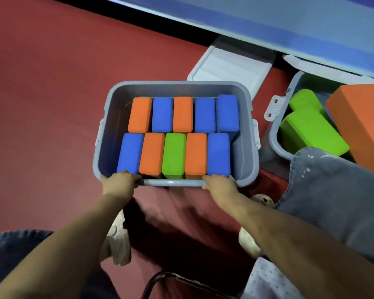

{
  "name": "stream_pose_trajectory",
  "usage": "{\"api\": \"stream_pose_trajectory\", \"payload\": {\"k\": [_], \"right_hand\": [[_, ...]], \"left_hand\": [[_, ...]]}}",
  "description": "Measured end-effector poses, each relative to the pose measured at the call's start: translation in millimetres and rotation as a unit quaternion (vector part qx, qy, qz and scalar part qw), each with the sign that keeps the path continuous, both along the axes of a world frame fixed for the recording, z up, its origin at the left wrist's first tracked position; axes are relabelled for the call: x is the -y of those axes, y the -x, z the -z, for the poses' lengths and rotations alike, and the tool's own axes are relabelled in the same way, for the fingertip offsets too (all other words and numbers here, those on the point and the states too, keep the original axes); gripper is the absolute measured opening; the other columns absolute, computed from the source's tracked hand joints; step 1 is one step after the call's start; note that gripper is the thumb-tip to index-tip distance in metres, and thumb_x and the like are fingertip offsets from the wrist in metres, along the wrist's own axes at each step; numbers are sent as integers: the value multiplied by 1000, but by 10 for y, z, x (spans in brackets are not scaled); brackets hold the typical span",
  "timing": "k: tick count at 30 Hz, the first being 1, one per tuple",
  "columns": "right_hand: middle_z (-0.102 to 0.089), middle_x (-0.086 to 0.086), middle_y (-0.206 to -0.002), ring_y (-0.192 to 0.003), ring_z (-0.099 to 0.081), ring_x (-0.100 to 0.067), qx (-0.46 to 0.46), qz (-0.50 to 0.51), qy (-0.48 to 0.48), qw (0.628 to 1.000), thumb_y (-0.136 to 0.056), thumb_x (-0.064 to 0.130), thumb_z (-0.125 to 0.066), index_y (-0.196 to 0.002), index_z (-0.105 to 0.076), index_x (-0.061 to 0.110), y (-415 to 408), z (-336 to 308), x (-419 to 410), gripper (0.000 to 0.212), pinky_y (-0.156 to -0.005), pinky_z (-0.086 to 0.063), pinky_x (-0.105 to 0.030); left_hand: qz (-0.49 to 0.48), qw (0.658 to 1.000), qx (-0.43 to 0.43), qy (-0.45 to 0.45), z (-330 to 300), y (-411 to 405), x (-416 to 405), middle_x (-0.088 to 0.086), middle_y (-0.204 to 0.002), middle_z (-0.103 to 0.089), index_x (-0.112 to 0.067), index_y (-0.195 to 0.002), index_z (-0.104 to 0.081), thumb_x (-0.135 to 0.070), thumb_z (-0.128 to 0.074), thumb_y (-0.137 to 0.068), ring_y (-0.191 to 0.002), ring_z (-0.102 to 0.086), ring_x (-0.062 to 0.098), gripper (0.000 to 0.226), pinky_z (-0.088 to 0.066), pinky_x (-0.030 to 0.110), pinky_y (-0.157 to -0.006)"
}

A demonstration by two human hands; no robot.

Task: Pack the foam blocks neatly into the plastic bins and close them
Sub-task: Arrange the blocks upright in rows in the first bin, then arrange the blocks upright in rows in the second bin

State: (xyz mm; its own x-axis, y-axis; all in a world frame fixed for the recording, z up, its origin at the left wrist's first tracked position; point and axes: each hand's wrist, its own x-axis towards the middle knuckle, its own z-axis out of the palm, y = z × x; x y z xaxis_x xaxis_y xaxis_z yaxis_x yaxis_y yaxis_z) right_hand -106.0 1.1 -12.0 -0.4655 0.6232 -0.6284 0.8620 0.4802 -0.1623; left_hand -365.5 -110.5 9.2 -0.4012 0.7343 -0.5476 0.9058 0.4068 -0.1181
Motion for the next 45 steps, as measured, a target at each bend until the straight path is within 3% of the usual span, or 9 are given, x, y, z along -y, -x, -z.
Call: {"api": "stream_pose_trajectory", "payload": {"k": [4, 9, 13, 17, 22, 26, 37, 42, 45], "right_hand": [[-56, -6, -119, -115, -51, -28, 17, 16, 15, 1000, -98, 26, -41, -120, -54, 20, 155, -23, -44, 26, -108, -27, -48], [-52, -9, -131, -121, -50, -26, -60, 38, 75, 995, -98, 31, -45, -135, -50, 18, 22, -250, -85, 39, -102, -37, -36], [-49, -6, -136, -123, -48, -23, -117, 98, 59, 987, -95, 38, -52, -142, -42, 21, -342, -603, 78, 52, -103, -37, -31], [-49, -9, -139, -129, -44, -22, -117, 222, -2, 968, -94, 41, -50, -144, -39, 22, -844, -835, 250, 54, -105, -32, -27], [-37, -9, -148, -137, -34, -19, -125, 300, -50, 944, -96, 37, -48, -144, -39, 18, -1617, -1126, 583, 52, -111, -24, -26], [-43, -10, -144, -133, -39, -21, -152, 374, -87, 911, -95, 39, -50, -141, -43, 18, -2218, -1322, 726, 51, -110, -29, -27], [-60, 1, -109, -101, -65, -24, -424, 657, 6, 623, -92, 38, -55, -127, -56, 18, -2841, -1617, 588, 40, -88, -50, -38], [-51, -2, -134, -100, -60, -19, -484, 697, 165, 503, -94, 44, -51, -136, -44, 21, -2859, -1424, 489, 48, -87, -48, -39], [-45, -13, -142, -122, -51, -27, -511, 731, 231, 389, -93, 45, -53, -136, -42, 22, -2991, -1233, 313, 50, -92, -45, -44]], "left_hand": [[12, 999, 36, 30, 22, 92, -156, 4, -106, -57, -32, -124, -60, -17, -48, -95, -97, -56, 26, 35, -49, 38, -84], [30, 988, 112, 106, -241, 51, -418, 5, -121, -63, -21, -128, -60, -24, -62, -88, -110, -57, 21, 39, -45, 29, -88], [-56, 966, 251, 32, -503, -237, -626, 9, -112, -68, -11, -121, -64, -29, -64, -89, -103, -63, 23, 36, -47, 27, -85], [3, 959, 282, 16, -651, -747, -850, 8, -93, -64, -11, -121, -61, -33, -60, -92, -76, -57, 20, 36, -42, 23, -58], [50, 947, 311, 53, -881, -1535, -827, 9, -127, -60, -17, -132, -51, -38, -58, -93, -112, -58, 24, 44, -45, 29, -85], [32, 931, 355, 80, -1156, -2113, -859, 0, -116, -60, -25, -126, -49, -43, -57, -92, -102, -61, 20, 40, -43, 33, -82], [30, 900, 435, 29, -1511, -3403, -1006, 4, -92, -61, -19, -105, -62, -33, -61, -92, -83, -55, 19, 19, -38, 24, -58], [-123, 849, 510, 60, -1236, -3550, -1084, 5, -95, -60, -19, -104, -59, -30, -57, -94, -86, -58, 24, 15, -42, 29, -67], [-285, 763, 575, 74, -1082, -3665, -1280, 4, -97, -62, -20, -95, -56, -37, -45, -98, -81, -59, 19, 21, -44, 33, -72]]}}
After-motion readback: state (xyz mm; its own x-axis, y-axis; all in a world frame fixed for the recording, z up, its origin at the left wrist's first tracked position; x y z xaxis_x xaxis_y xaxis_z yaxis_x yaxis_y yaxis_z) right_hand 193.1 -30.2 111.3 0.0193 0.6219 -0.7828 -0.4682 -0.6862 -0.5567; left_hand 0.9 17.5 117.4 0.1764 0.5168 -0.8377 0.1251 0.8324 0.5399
